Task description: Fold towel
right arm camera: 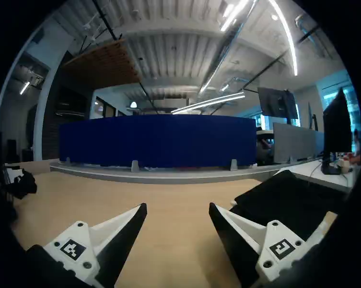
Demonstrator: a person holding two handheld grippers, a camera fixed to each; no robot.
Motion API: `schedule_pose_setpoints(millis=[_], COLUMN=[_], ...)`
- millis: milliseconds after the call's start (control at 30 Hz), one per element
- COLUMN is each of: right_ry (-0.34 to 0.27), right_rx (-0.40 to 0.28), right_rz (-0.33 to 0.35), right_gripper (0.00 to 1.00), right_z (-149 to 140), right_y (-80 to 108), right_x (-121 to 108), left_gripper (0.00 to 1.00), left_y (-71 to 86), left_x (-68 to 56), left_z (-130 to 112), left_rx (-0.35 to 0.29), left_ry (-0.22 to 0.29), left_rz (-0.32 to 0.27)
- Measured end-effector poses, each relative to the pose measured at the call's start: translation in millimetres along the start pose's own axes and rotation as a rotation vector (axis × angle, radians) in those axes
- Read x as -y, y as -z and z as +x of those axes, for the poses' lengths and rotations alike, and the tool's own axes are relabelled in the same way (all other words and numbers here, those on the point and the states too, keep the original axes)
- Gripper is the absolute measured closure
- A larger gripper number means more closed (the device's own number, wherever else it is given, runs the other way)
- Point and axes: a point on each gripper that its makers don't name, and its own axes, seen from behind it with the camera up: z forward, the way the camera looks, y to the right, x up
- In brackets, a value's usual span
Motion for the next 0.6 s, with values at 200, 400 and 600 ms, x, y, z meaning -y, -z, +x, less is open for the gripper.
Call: schedule_pose_setpoints(millis=[200,400,600], right_ry=[0.0,0.0,-0.001], right_rx=[0.0,0.0,0.0], right_rz=[0.0,0.0,0.0], right_gripper=[0.0,0.0,0.0], right_z=[-1.0,-1.3,-1.2], right_y=[1.1,1.9,2.0], right_x=[-0.3,-0.3,0.1], left_gripper=[0.06,0.05,0.05], left_y=[-0.1,0.5,0.8], left_x=[0.2,0.9,0.0], left_z=[0.0,-0.1,0.6], left_rx=[0.0,0.0,0.0], left_ry=[0.0,0.0,0.0], left_rz=[0.0,0.0,0.0])
